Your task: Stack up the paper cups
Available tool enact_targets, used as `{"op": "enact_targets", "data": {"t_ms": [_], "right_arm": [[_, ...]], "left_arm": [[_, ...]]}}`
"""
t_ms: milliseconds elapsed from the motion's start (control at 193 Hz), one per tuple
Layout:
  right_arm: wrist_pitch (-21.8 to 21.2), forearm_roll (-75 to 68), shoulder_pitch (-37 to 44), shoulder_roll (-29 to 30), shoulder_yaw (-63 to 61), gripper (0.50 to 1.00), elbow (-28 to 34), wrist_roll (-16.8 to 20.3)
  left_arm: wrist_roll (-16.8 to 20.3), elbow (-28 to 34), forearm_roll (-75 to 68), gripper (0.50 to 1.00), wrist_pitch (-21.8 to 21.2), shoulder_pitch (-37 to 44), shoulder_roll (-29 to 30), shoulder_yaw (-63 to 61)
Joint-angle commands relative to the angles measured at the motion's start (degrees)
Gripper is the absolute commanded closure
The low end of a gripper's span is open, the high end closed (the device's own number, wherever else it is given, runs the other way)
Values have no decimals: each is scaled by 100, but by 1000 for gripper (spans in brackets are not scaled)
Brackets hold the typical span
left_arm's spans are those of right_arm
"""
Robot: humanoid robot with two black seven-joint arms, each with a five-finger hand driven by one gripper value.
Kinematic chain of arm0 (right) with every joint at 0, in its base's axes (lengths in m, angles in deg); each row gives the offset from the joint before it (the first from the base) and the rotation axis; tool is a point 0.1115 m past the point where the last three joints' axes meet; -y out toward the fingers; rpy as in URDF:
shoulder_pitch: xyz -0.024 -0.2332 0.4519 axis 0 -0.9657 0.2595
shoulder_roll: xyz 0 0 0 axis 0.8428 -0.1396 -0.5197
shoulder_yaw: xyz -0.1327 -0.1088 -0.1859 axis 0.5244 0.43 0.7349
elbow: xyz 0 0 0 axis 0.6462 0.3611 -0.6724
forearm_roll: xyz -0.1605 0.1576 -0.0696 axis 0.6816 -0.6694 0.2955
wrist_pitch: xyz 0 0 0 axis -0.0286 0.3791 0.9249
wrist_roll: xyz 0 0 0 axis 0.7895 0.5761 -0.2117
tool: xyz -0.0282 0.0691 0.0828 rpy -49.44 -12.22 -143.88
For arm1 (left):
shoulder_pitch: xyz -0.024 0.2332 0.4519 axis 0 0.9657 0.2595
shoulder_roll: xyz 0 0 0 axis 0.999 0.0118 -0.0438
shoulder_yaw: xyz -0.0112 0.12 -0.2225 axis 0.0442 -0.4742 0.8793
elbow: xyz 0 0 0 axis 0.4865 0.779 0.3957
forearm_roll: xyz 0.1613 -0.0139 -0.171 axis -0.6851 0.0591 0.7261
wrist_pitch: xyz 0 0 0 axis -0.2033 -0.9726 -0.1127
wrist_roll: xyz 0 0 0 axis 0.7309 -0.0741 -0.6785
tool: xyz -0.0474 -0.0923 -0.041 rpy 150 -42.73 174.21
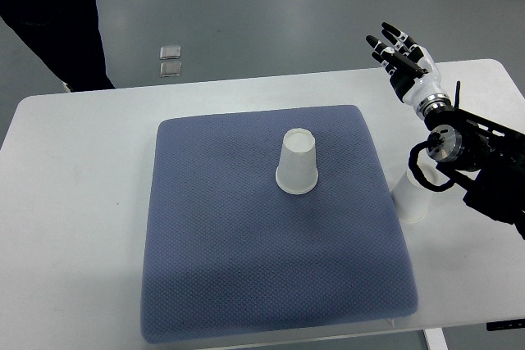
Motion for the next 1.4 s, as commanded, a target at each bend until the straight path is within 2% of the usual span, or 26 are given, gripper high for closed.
{"op": "enact_targets", "data": {"t_ms": [0, 1396], "right_arm": [[-9, 1, 17, -10, 0, 593, 0, 7], [0, 10, 96, -97, -44, 593, -44, 34]], "left_arm": [[1, 0, 5, 500, -1, 0, 0, 4], [1, 9, 5, 500, -9, 9, 0, 4]]}}
